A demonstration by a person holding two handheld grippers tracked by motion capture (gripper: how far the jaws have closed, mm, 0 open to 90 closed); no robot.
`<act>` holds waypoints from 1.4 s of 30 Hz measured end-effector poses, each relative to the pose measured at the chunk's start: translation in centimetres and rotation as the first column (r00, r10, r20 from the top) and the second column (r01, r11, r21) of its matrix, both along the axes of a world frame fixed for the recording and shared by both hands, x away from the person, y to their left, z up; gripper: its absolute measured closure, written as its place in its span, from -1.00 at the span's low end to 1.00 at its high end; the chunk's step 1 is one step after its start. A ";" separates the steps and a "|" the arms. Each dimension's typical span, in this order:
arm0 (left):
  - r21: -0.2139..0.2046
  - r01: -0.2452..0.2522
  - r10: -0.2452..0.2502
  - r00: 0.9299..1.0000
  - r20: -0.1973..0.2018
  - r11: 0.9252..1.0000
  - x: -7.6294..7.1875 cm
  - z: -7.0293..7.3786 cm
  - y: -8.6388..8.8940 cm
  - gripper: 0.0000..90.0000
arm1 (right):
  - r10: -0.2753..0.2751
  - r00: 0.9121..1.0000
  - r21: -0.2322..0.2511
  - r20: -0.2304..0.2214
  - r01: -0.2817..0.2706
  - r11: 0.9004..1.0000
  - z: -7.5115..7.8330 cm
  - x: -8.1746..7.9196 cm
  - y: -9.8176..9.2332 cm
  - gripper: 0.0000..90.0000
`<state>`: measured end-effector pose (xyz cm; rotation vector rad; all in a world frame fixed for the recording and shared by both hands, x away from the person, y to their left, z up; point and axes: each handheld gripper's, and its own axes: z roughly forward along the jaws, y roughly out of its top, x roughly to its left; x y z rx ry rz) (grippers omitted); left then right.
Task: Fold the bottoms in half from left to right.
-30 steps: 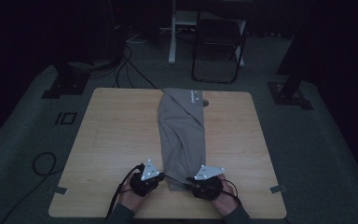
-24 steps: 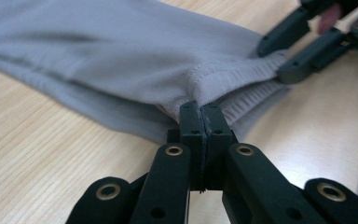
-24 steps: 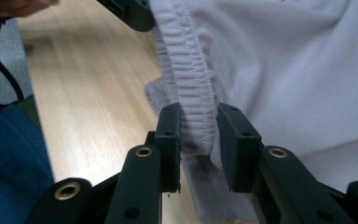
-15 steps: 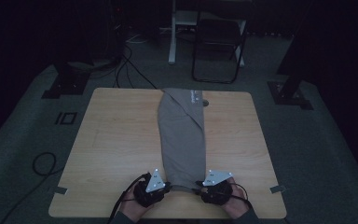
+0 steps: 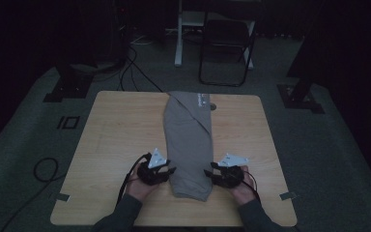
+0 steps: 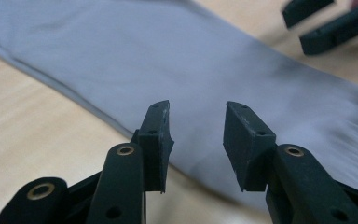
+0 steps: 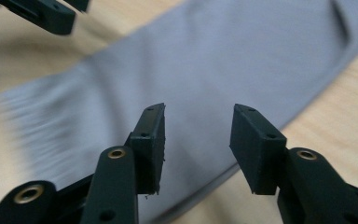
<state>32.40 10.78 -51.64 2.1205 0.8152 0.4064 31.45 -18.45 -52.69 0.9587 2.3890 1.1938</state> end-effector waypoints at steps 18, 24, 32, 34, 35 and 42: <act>0.065 -0.174 0.178 0.983 -0.053 0.983 8.2 -3.5 -1.6 0.58 | -0.187 0.982 -0.045 -0.025 0.186 0.981 -2.9 9.7 3.9 0.34; 0.050 -0.148 0.151 0.987 -0.061 0.988 5.8 -3.6 -0.4 0.66 | -0.151 0.989 -0.054 -0.008 0.150 0.987 -3.0 7.4 4.1 0.34; 0.027 -0.134 0.135 0.989 -0.062 0.991 2.1 -3.8 0.8 0.68 | -0.116 0.993 -0.058 -0.010 0.115 0.992 -3.0 4.3 4.5 0.36; 0.027 -0.134 0.135 0.989 -0.062 0.991 2.1 -3.8 0.8 0.68 | -0.113 0.994 -0.059 -0.010 0.112 0.992 -3.0 3.8 4.6 0.36; 0.027 -0.130 0.132 0.989 -0.066 0.991 0.2 -3.8 1.1 0.69 | -0.102 0.995 -0.063 -0.014 0.101 0.993 -2.9 2.5 4.8 0.37; 0.046 -0.124 0.127 0.988 -0.088 0.991 -3.8 -3.5 2.0 0.72 | -0.046 0.999 -0.077 -0.029 0.044 0.996 -2.8 -1.5 5.6 0.37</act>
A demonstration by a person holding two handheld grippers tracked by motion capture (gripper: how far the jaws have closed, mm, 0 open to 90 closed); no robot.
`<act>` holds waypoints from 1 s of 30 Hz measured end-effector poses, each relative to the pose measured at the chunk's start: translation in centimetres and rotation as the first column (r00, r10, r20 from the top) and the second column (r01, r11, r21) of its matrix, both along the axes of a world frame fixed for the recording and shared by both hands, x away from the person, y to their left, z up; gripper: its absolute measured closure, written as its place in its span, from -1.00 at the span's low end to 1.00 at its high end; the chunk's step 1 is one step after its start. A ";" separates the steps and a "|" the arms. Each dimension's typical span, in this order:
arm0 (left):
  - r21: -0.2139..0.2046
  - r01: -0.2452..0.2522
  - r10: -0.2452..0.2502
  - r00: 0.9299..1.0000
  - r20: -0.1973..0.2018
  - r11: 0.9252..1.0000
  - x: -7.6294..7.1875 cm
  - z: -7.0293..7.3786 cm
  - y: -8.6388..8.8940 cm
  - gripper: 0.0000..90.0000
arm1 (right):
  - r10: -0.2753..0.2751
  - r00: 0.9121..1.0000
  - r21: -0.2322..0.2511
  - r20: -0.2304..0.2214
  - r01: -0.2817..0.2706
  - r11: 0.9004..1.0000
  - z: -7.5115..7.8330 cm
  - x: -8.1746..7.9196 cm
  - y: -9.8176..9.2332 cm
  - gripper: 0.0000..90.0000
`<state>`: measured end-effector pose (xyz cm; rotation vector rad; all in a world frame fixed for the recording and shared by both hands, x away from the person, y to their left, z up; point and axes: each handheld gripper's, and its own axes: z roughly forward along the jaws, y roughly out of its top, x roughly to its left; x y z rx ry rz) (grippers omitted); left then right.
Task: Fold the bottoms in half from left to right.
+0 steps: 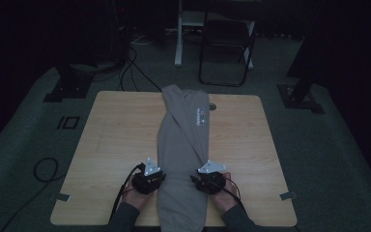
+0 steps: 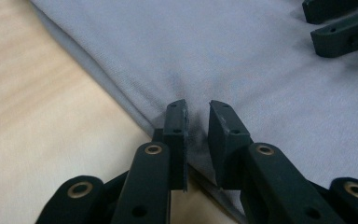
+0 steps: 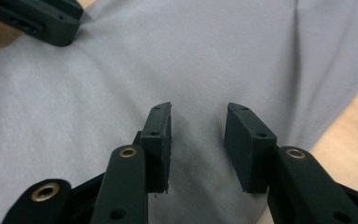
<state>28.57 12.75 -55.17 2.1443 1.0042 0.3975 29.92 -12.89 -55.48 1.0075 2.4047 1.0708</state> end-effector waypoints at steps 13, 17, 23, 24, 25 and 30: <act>-0.008 -0.002 0.003 0.996 0.090 1.000 1.3 1.4 1.0 0.38 | 0.019 0.996 -0.039 0.082 -0.016 0.999 1.6 0.9 0.7 0.17; -0.013 -0.044 0.045 0.996 0.082 0.999 5.9 1.5 0.4 0.38 | -0.067 0.991 -0.035 0.112 0.071 0.997 2.7 5.1 1.7 0.00; 0.011 -0.139 0.139 0.989 0.044 0.990 11.3 0.9 -1.2 0.35 | -0.151 0.986 -0.085 0.067 0.156 0.984 2.5 11.1 4.1 -0.12; 0.011 -0.139 0.139 0.989 0.044 0.990 11.3 0.9 -1.2 0.35 | -0.151 0.986 -0.085 0.067 0.156 0.984 2.5 11.1 4.1 -0.12; 0.036 -0.158 0.157 0.987 0.030 0.987 11.9 0.6 -1.4 0.35 | -0.158 0.986 -0.086 0.044 0.162 0.983 2.1 12.1 4.7 -0.16; 0.005 -0.168 0.168 0.985 0.035 0.986 11.8 -0.1 -1.1 0.38 | -0.171 0.985 -0.122 0.016 0.171 0.978 0.9 13.3 4.6 -0.18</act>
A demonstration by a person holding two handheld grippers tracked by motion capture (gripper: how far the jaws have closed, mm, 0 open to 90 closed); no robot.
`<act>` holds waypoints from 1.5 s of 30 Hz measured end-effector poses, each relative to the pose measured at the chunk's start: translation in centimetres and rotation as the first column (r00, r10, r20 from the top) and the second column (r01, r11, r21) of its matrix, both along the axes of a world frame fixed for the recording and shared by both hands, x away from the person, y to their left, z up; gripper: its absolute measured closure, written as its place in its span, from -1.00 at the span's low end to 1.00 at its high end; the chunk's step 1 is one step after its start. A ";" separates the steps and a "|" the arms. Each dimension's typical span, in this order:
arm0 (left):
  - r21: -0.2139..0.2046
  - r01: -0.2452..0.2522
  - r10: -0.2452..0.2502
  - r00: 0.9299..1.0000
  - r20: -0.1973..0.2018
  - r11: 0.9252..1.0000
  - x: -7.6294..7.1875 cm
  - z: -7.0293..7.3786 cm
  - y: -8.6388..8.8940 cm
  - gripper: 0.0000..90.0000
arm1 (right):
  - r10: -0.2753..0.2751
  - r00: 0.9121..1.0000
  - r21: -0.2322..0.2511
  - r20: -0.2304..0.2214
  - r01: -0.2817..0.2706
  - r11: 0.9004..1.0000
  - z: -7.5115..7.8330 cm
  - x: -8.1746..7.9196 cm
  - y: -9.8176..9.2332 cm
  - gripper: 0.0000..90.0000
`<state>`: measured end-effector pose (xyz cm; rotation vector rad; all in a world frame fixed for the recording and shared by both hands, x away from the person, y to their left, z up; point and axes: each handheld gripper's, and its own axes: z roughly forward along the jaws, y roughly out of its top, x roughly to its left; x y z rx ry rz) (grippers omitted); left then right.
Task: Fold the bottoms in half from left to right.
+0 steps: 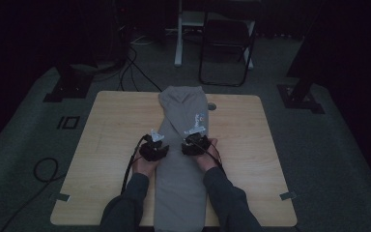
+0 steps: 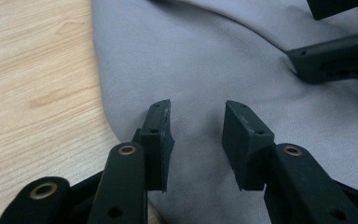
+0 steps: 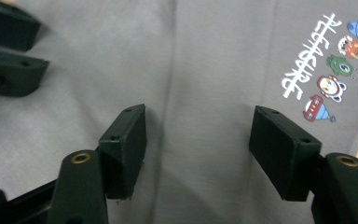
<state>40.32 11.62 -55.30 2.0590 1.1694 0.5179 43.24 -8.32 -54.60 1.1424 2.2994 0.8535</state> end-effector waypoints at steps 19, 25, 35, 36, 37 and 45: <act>0.010 0.027 -0.027 1.000 0.006 1.000 -0.4 0.0 0.2 0.84 | -0.170 0.985 0.057 -0.002 0.170 0.984 -0.2 0.7 -7.5 0.52; 0.003 0.028 -0.028 1.000 -0.006 1.000 -1.6 0.1 0.7 0.90 | -0.107 0.994 0.054 -0.010 0.108 0.993 -0.1 -1.2 -6.9 0.73; 0.017 0.096 -0.095 0.995 -0.022 0.995 -8.6 0.2 1.7 0.87 | 0.038 0.998 0.052 -0.057 -0.035 0.998 0.1 -7.4 -7.6 0.72; 0.017 0.106 -0.106 0.994 -0.030 0.994 -9.3 0.3 1.8 0.85 | 0.043 0.997 0.056 -0.064 -0.040 0.998 0.1 -7.6 -7.6 0.72; 0.017 0.123 -0.122 0.992 -0.034 0.992 -9.8 0.3 1.8 0.79 | 0.057 0.995 0.061 -0.077 -0.052 0.997 0.2 -8.0 -7.7 0.70; 0.007 0.101 -0.101 0.994 0.051 0.995 -7.9 1.9 1.4 0.50 | 0.101 0.995 0.108 -0.006 -0.100 0.989 1.9 -6.4 -5.3 0.17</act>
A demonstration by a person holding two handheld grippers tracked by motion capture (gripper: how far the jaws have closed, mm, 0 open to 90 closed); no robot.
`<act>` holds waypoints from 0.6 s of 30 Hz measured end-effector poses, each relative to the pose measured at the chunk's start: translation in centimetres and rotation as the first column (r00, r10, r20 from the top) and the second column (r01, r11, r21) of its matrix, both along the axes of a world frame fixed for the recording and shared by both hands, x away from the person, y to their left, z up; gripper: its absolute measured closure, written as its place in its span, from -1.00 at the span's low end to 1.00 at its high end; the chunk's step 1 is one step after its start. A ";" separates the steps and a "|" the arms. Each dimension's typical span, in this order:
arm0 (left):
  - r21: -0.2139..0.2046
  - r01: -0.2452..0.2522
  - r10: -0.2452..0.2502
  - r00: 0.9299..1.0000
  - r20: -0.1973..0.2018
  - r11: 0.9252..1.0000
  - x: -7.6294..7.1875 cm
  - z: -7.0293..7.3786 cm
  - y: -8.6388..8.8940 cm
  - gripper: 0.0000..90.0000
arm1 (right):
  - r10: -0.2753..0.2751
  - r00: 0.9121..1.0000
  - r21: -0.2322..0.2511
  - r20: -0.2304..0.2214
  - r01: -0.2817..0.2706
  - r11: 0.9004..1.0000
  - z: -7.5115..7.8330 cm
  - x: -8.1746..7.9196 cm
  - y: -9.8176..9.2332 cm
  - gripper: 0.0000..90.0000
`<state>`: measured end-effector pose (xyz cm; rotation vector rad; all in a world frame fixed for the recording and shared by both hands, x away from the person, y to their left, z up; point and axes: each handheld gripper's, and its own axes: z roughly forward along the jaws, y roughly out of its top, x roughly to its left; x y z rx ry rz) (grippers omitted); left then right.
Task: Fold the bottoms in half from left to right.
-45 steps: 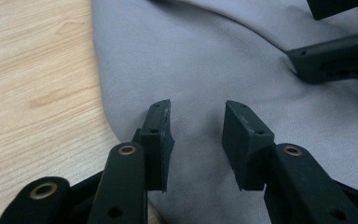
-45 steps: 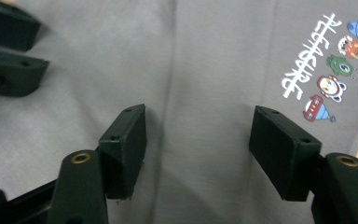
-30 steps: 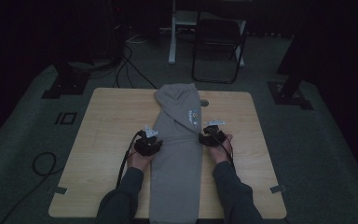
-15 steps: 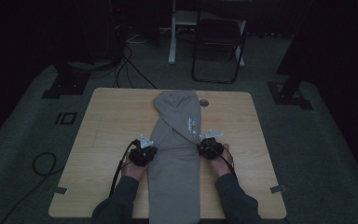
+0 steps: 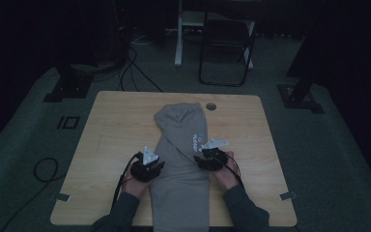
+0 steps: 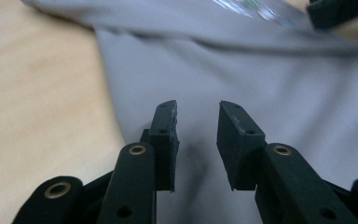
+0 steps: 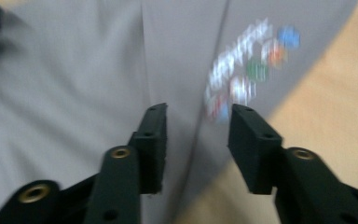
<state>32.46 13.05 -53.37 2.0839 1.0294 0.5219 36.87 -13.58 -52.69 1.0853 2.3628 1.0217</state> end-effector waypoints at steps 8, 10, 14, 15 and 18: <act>0.075 -0.090 0.092 0.995 -0.024 0.993 5.3 -1.5 -1.0 0.65 | 0.016 1.000 -0.068 0.022 -0.014 0.998 -0.2 4.4 6.6 -0.12; 0.077 -0.085 0.086 0.996 -0.015 0.993 5.1 -1.6 -0.9 0.65 | 0.013 1.000 -0.070 0.014 -0.012 0.998 -0.4 4.8 7.1 -0.17; 0.043 -0.093 0.093 0.996 0.001 0.995 4.8 -2.0 -0.1 0.72 | -0.021 1.000 -0.117 -0.006 0.020 0.993 -1.7 6.3 8.3 -0.24; 0.044 -0.094 0.094 0.996 0.005 0.995 4.7 -2.0 -0.1 0.72 | -0.031 1.000 -0.113 -0.003 0.031 0.993 -1.8 6.5 8.1 -0.24; 0.039 -0.093 0.093 0.996 0.006 0.995 4.7 -2.1 0.0 0.72 | -0.087 0.996 -0.106 -0.008 0.086 0.991 -1.8 6.9 7.3 -0.21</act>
